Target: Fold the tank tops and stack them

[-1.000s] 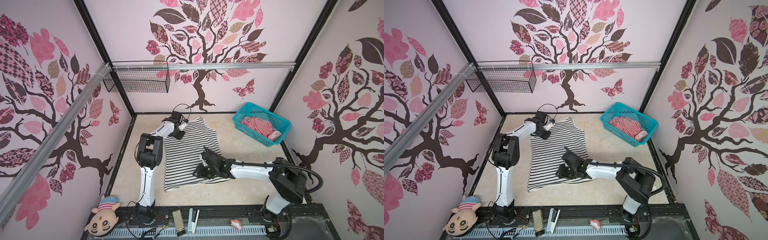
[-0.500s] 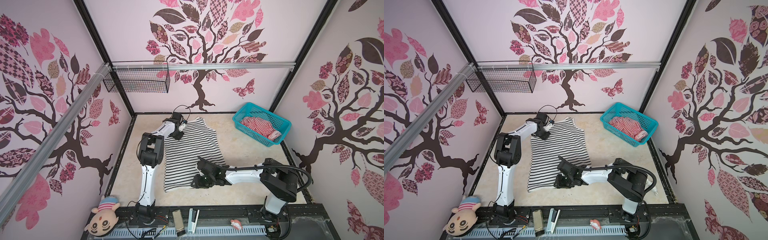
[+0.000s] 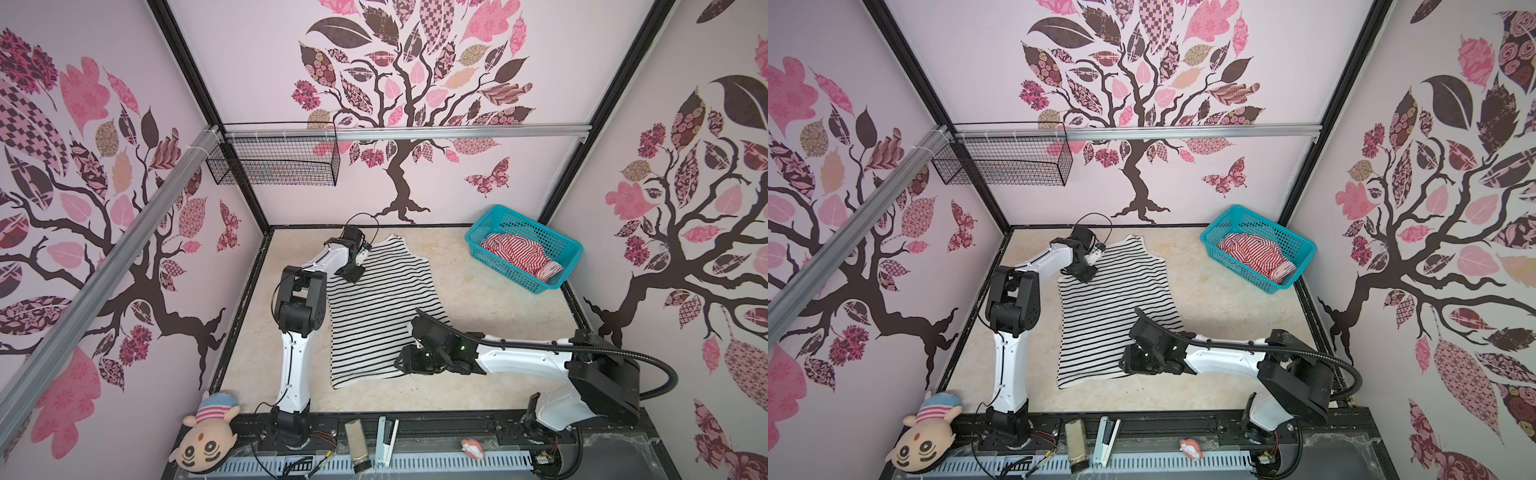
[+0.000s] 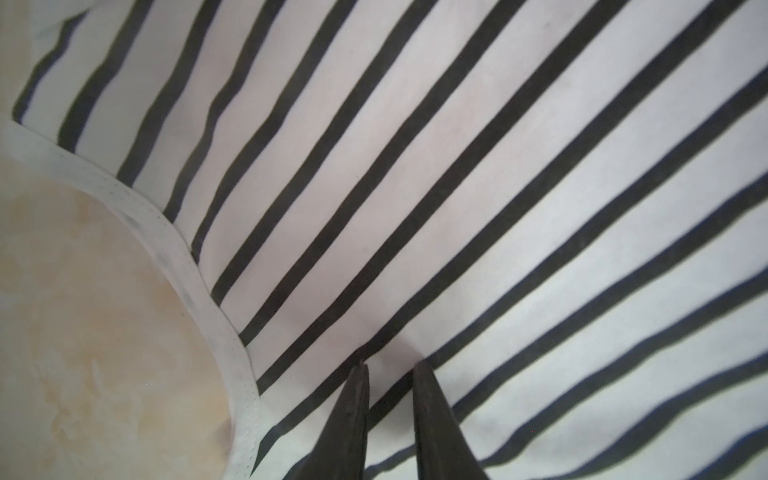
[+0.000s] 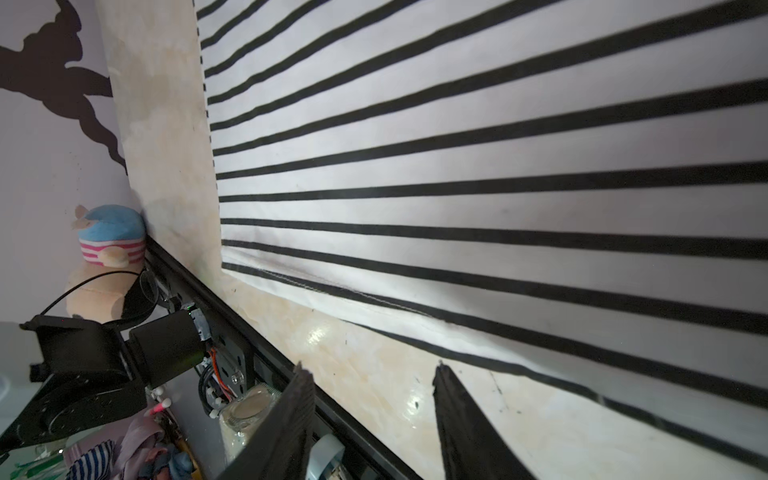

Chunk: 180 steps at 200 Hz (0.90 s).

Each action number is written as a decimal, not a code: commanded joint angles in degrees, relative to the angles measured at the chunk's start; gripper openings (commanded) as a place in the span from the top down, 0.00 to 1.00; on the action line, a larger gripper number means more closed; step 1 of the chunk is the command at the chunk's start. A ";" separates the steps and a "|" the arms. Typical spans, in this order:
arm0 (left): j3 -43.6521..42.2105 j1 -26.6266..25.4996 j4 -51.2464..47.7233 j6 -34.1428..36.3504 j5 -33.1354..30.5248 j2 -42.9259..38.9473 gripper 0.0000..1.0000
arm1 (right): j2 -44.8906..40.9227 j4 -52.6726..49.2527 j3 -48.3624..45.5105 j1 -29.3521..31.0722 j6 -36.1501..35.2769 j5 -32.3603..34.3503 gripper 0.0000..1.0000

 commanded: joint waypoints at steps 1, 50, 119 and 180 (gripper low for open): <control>-3.41 0.29 -1.81 -0.98 -0.46 -1.25 0.76 | -1.96 -2.18 -2.77 -2.35 2.61 2.30 0.49; -8.15 0.45 -0.26 -2.28 -0.59 -3.47 0.77 | 1.66 -4.29 -3.17 -3.70 3.10 3.62 0.48; -15.28 0.52 0.20 -4.52 0.15 -9.10 0.77 | 1.58 -10.14 -5.64 -14.64 -3.71 4.46 0.46; -25.33 0.49 -1.54 -6.60 4.14 -18.91 0.76 | 10.19 -15.54 4.53 -29.14 -18.40 3.17 0.45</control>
